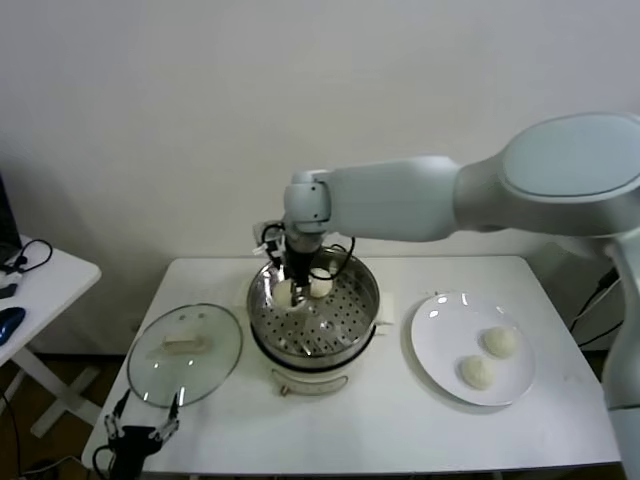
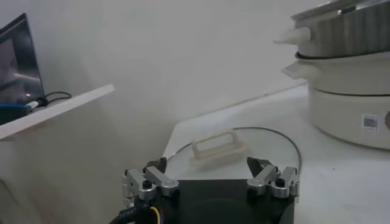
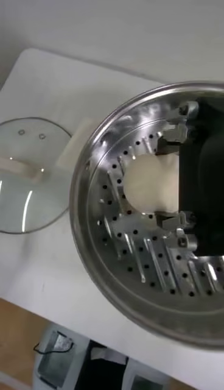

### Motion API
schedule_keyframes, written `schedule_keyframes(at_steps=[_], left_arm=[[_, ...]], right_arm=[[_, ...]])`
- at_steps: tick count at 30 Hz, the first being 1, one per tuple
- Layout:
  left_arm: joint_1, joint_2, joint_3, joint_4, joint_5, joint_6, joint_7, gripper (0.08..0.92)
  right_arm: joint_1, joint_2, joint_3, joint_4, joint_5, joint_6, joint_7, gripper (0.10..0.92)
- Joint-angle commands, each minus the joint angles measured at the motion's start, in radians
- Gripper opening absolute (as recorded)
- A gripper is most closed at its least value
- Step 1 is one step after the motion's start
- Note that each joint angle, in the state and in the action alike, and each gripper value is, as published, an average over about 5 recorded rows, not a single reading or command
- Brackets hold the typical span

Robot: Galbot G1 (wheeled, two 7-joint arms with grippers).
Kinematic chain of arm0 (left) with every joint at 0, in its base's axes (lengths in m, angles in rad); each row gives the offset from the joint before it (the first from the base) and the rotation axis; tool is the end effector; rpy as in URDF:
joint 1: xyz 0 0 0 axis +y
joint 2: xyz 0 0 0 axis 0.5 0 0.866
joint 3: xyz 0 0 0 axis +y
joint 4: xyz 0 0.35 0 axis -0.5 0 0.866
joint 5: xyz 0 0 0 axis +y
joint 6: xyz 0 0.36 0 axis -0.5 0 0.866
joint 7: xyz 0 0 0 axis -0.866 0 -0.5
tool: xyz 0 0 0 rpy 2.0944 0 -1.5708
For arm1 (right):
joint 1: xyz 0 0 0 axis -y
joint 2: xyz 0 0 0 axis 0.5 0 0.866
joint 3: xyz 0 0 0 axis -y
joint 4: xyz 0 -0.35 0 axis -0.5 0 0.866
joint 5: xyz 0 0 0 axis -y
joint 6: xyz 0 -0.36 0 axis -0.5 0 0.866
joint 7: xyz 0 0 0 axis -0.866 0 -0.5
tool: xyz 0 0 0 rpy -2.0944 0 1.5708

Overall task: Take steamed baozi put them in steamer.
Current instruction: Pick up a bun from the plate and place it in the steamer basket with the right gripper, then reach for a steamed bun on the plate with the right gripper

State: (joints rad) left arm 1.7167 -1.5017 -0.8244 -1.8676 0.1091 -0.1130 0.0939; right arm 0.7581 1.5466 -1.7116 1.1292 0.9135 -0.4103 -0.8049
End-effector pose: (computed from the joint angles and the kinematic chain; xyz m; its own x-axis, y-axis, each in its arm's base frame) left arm 0.1107 0.1187 -0.3900 -0.9572 -0.1437 0.2511 -0.0606 0.9482 0.3118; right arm 0.5426 0.2440 -0.0767 -0.1428 -0.1833 0.9726 -0.9251 -0.3247 -0.1970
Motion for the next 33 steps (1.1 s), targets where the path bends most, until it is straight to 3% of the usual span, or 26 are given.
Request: schedule_keyframes(at_steps=[1, 11, 16, 21, 26, 33], left_arm=[[0.001, 0.000, -0.002, 0.001, 0.000, 0.000, 0.001, 0.823], [0.001, -0.002, -0.005, -0.002, -0.002, 0.000, 0.002, 0.823], [0.005, -0.003, -0.008, -0.009, -0.002, 0.001, 0.003, 0.823], [0.004, -0.006, -0.008, -0.016, -0.001, 0.004, 0.005, 0.823], [0.009, -0.007, 0.000, -0.028, -0.001, 0.004, 0.007, 0.823], [0.007, -0.009, 0.003, -0.028, -0.001, 0.007, 0.009, 0.823]], right_arm=[[-0.121, 0.081, 0.014, -0.138, -0.069, 0.003, 0.007, 0.628], [-0.116, 0.068, 0.026, -0.128, -0.072, 0.013, 0.004, 0.633], [0.002, -0.019, 0.017, -0.016, -0.054, 0.053, -0.034, 0.732], [0.179, -0.168, -0.047, 0.158, 0.015, 0.083, -0.090, 0.816], [0.347, -0.390, -0.125, 0.344, 0.045, 0.099, -0.140, 0.822], [0.435, -0.686, -0.328, 0.494, -0.105, 0.163, -0.189, 0.823]])
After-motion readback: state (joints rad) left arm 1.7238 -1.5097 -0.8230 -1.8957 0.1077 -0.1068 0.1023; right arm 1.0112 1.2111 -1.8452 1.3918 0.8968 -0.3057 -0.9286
